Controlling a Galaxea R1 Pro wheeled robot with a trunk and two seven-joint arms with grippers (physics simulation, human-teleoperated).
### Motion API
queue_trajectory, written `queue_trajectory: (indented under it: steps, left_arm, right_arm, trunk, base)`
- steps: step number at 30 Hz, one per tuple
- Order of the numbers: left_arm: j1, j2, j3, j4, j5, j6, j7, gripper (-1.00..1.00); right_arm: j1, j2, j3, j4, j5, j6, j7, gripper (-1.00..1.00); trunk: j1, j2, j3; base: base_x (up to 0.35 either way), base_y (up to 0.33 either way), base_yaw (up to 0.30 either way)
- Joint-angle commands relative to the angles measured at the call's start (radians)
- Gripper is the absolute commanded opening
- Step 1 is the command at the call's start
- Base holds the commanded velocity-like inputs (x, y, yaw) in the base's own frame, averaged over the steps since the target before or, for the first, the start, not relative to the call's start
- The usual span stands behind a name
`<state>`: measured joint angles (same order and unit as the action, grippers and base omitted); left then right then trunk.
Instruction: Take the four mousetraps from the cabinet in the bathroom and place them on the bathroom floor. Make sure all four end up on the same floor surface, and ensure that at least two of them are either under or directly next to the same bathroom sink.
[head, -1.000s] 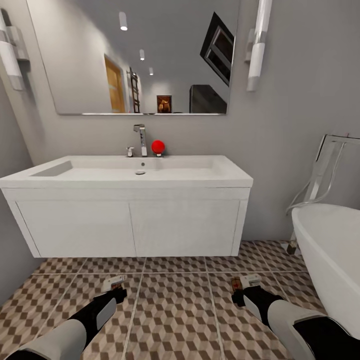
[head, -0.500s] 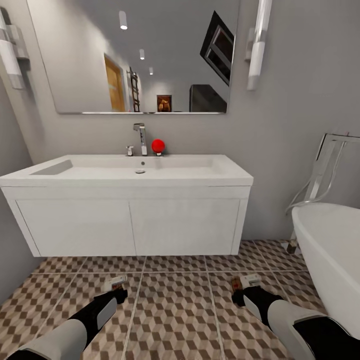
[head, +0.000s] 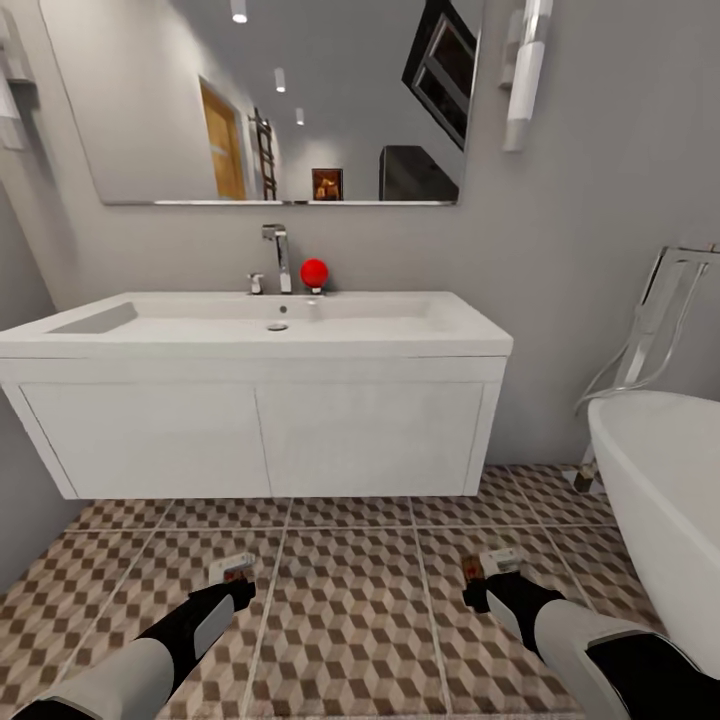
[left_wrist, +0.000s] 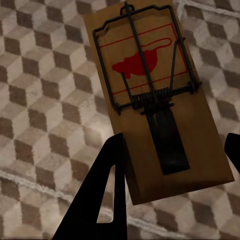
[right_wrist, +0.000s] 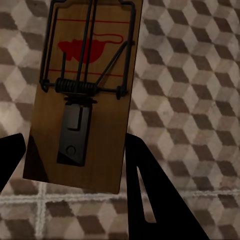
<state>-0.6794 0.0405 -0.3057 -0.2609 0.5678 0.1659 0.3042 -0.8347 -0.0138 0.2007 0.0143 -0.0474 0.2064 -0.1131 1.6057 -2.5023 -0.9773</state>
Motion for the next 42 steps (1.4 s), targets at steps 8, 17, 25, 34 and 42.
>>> queue_trajectory:
  steps: [8, 17, 25, 34, 42]
  left_arm:
    - [0.0, 0.0, -0.011, -0.003, 0.002, 0.014, 0.009, -1.0]
    - [0.0, -0.056, -0.044, -0.167, -0.174, 0.208, 0.008, -1.0]
    - [-0.003, -0.069, -0.045, -0.257, -0.182, 0.212, -0.002, -1.0]
    - [-0.006, -0.061, -0.044, -0.313, -0.184, 0.21, -0.002, -1.0]
    - [-0.006, -0.025, -0.039, -0.316, -0.182, 0.208, -0.001, -1.0]
  right_arm:
    - [-0.001, 0.005, 0.01, 0.001, 0.001, 0.002, -0.003, -1.0]
    - [-0.001, 0.026, 0.01, -0.075, 0.053, 0.032, -0.079, -1.0]
    - [-0.001, 0.034, 0.003, -0.168, 0.044, 0.047, -0.091, -1.0]
    - [-0.001, 0.034, 0.002, -0.192, 0.043, 0.044, -0.091, -1.0]
    - [-0.001, 0.032, 0.004, -0.192, 0.045, -0.013, -0.09, -1.0]
  trunk:
    - [0.003, -0.002, -0.032]
    - [0.007, -0.004, -0.067]
    - [0.011, -0.006, -0.098]
    - [0.015, -0.008, -0.133]
    - [0.019, -0.01, -0.163]
  base:
    - [0.0, 0.0, 0.0]
    - [0.0, 0.0, 0.0]
    - [0.0, 0.0, 0.0]
    - [0.0, 0.0, 0.0]
    - [0.0, 0.0, 0.0]
